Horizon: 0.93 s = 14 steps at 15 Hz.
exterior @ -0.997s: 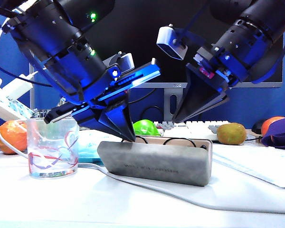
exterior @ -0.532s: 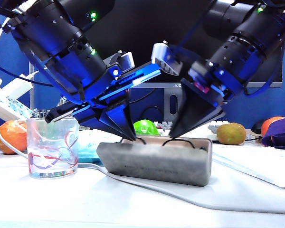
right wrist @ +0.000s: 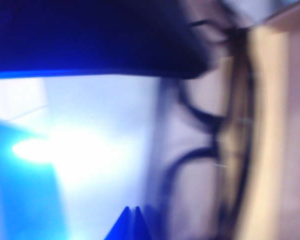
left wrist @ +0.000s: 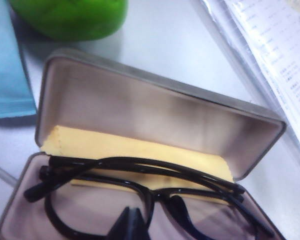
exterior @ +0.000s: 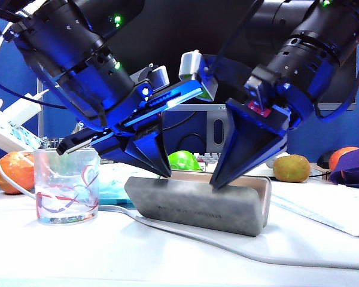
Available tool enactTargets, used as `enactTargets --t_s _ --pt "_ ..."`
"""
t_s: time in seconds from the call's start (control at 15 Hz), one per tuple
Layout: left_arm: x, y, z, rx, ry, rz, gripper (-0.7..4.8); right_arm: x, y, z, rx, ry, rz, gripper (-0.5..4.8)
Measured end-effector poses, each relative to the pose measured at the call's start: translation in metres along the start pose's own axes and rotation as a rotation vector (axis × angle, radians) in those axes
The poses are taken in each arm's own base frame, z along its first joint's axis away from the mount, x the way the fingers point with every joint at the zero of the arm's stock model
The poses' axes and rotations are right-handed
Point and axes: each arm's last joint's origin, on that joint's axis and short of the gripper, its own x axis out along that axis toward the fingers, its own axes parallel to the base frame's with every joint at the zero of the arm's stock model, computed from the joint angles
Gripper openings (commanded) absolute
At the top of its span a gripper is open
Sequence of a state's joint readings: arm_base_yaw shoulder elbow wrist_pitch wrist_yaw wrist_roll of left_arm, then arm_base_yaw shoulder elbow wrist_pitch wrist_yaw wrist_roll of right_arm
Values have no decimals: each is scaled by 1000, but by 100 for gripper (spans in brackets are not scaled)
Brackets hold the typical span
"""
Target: Pick up the glasses, fold the temples of the glasses, place the glasses into the glasses case, and finally close the glasses case.
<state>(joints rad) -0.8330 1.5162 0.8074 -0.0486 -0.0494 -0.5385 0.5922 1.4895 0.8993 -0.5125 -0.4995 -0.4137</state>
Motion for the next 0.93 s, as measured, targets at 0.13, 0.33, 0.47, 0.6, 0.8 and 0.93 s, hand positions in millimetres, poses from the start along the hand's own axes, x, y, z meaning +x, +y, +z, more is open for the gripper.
enactTargets --t_s 0.13,0.33,0.47,0.6,0.8,0.93 --pt "0 0 0 0 0 0 -4 -14 3 5 -31 -21 -120 -5" --pt "0 0 0 -2 5 4 -3 -33 -30 3 109 -109 -351 -5" --pt "0 1 -2 -18 23 8 -4 -41 -58 -4 218 -183 -425 -5" --pt "0 2 -3 -18 38 11 -3 -37 -83 -13 289 -195 -378 -5" --pt "0 2 -5 -19 62 -4 -4 -16 -101 -10 331 -167 -210 -5" --pt "-5 1 -3 -19 61 -17 -3 -12 -104 -7 329 -173 -176 -5"
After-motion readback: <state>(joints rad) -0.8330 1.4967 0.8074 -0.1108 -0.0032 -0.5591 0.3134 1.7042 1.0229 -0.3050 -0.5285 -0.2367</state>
